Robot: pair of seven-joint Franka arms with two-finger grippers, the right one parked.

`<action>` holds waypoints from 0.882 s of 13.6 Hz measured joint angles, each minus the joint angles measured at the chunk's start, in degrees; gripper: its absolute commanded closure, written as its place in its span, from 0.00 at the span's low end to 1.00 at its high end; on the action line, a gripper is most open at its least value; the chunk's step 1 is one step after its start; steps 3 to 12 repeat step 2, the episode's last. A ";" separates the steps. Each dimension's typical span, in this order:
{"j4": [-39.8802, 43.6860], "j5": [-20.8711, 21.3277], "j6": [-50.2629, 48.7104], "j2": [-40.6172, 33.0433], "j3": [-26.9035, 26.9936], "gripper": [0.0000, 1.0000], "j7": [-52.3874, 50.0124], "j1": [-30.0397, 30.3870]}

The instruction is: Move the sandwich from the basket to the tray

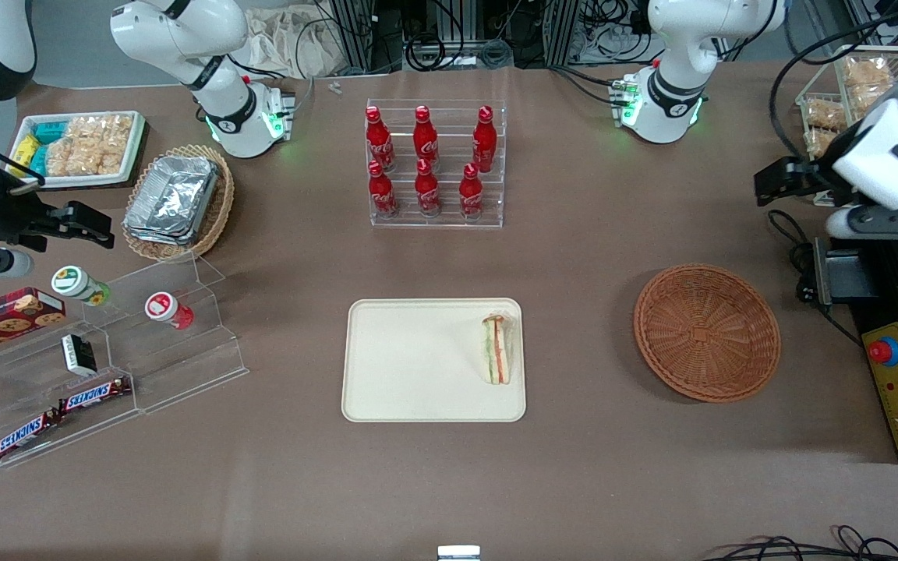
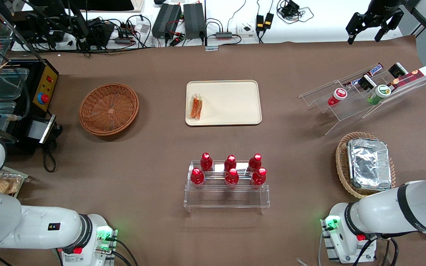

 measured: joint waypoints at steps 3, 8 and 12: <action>-0.83 -0.06 0.21 -0.69 -0.54 0.00 0.00 0.02; -0.83 -0.06 0.21 -0.69 -0.54 0.00 0.00 0.02; -0.83 -0.06 0.21 -0.69 -0.54 0.00 0.00 0.02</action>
